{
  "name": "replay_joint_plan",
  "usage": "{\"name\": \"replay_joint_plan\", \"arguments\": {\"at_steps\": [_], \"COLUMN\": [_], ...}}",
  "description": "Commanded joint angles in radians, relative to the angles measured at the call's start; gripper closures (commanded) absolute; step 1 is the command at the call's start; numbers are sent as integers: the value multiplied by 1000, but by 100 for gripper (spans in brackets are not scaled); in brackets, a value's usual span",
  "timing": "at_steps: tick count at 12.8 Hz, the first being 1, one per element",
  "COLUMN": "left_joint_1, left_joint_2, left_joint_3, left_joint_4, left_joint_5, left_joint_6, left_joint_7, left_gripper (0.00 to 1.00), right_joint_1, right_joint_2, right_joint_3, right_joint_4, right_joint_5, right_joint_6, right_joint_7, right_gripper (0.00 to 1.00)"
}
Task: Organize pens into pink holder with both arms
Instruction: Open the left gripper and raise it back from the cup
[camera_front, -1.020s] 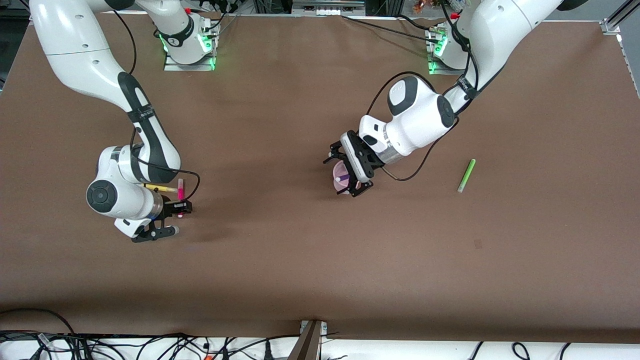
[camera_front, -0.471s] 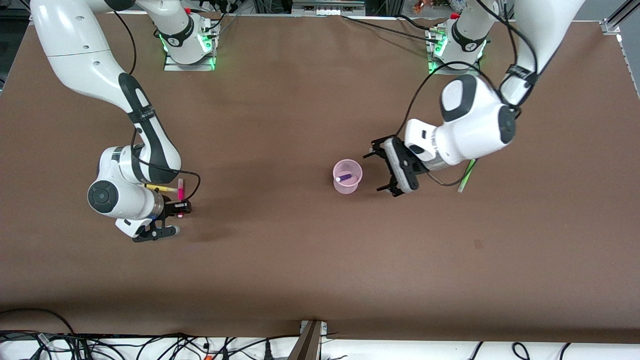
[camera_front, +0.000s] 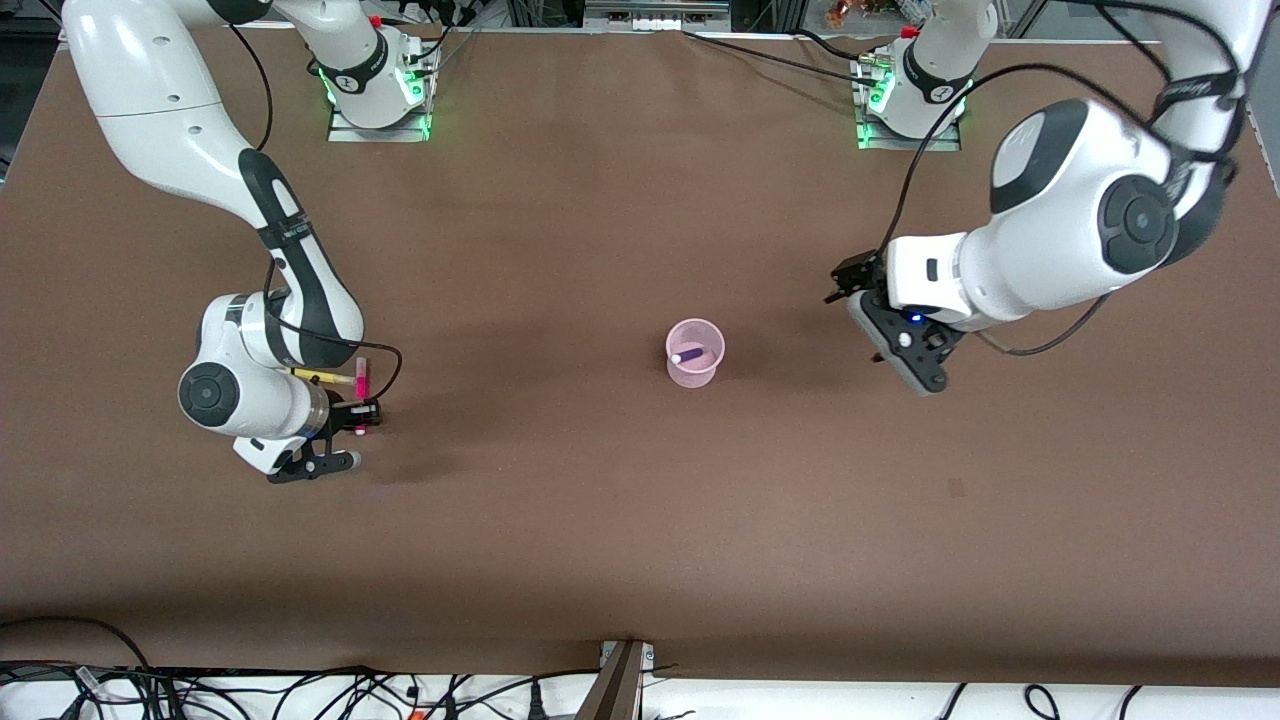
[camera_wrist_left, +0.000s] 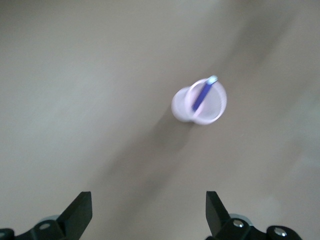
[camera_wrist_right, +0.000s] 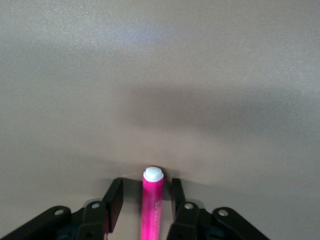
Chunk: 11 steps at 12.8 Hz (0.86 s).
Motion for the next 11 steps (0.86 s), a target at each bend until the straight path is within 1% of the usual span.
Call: {"name": "replay_joint_plan", "arguments": {"at_steps": [1, 2, 3, 4, 5, 6, 7, 8, 10, 11], "left_joint_1": [-41, -119, -241, -305, -320, -325, -357, -401, -411, -411], "left_joint_2": [-78, -123, -180, -218, -258, -293, -327, -364, -413, -436], "left_joint_3": [81, 208, 377, 491, 556, 600, 660, 730, 777, 780], "left_joint_4": [37, 36, 29, 16, -1, -23, -35, -67, -96, -96], "left_joint_5": [94, 82, 80, 57, 8, -9, -11, -11, -12, -9], "left_joint_6": [-113, -122, -124, -124, -124, -121, -121, -121, -115, -115], "left_joint_7": [-129, -126, -129, -131, -134, -137, -149, -184, -301, -347], "left_gripper": [0, 0, 0, 0, 0, 0, 0, 0, 0, 0], "right_joint_1": [-11, -11, -11, -11, -11, -11, -11, -11, -11, -8], "right_joint_2": [2, 2, 2, 2, 2, 2, 2, -1, -4, -10], "right_joint_3": [10, 10, 10, 10, 10, 10, 10, 10, 10, 10], "right_joint_4": [-9, -9, -9, -9, -9, -9, -9, -9, -8, -6], "right_joint_5": [-5, -5, -5, -5, -5, -5, -6, -6, -8, -8], "right_joint_6": [9, 8, 8, 8, 8, 8, 5, 2, -3, -3], "right_joint_7": [-10, -10, -10, -10, -10, -12, -16, -30, -35, -38], "right_gripper": [62, 62, 62, 62, 62, 68, 85, 100, 100, 100]}}
